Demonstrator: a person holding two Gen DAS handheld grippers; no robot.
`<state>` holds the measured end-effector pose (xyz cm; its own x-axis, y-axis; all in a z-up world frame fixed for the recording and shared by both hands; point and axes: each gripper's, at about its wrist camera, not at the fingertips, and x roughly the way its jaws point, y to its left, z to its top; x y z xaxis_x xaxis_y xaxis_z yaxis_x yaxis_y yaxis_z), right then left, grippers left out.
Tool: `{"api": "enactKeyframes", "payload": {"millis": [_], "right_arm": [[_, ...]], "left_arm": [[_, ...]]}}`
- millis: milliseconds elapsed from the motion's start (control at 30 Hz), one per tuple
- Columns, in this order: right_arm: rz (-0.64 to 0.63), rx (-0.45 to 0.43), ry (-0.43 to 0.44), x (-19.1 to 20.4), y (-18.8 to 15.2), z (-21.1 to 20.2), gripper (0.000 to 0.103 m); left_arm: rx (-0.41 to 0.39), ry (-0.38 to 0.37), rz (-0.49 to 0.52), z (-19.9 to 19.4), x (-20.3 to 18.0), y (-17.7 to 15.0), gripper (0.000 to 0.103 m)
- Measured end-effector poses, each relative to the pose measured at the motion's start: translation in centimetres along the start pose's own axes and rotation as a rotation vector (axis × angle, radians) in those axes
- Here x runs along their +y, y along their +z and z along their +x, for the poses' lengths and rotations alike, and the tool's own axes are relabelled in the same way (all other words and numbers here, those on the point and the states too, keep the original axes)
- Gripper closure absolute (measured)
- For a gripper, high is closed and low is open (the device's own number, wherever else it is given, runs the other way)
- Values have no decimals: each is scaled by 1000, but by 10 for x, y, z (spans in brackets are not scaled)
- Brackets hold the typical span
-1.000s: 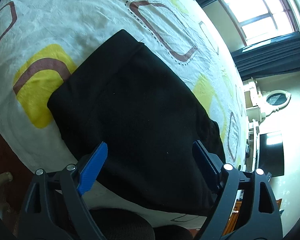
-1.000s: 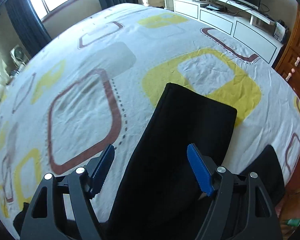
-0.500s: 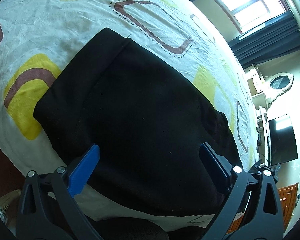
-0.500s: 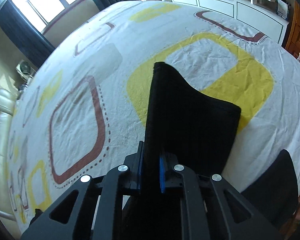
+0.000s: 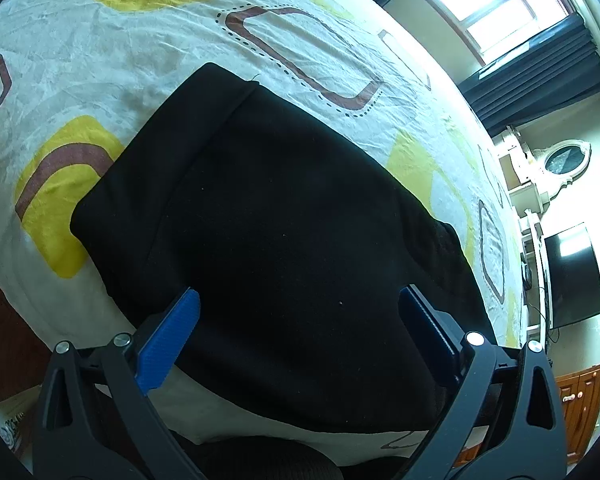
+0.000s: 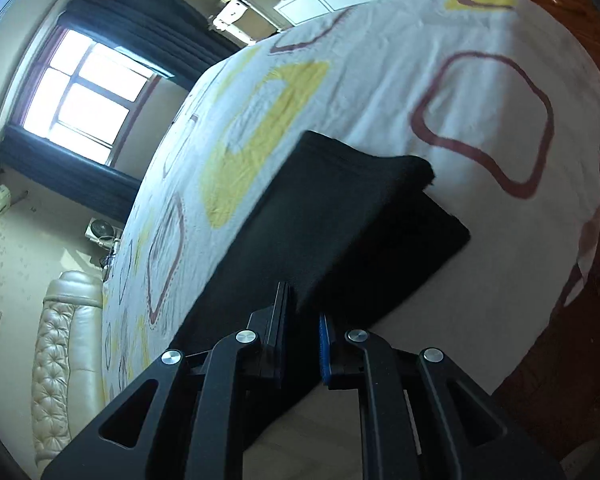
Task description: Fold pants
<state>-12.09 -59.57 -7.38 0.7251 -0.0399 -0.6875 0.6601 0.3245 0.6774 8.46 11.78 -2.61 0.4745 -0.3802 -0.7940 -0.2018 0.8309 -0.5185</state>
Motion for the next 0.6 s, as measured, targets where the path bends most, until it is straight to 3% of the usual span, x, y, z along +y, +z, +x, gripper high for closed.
{"api": "enactKeyframes", "payload": {"millis": [200, 267, 500, 600], "right_arm": [[136, -33, 83, -28, -9, -14, 85], [136, -67, 79, -31, -4, -23, 68], [188, -36, 83, -41, 10, -3, 51], [227, -63, 68, -38, 6, -3, 50]], "left_arm": [[-1, -9, 0, -3, 2, -1, 4], [-2, -9, 0, -2, 2, -1, 4], [-7, 2, 7, -3, 0, -4, 4], [-9, -4, -5, -4, 2, -4, 4]]}}
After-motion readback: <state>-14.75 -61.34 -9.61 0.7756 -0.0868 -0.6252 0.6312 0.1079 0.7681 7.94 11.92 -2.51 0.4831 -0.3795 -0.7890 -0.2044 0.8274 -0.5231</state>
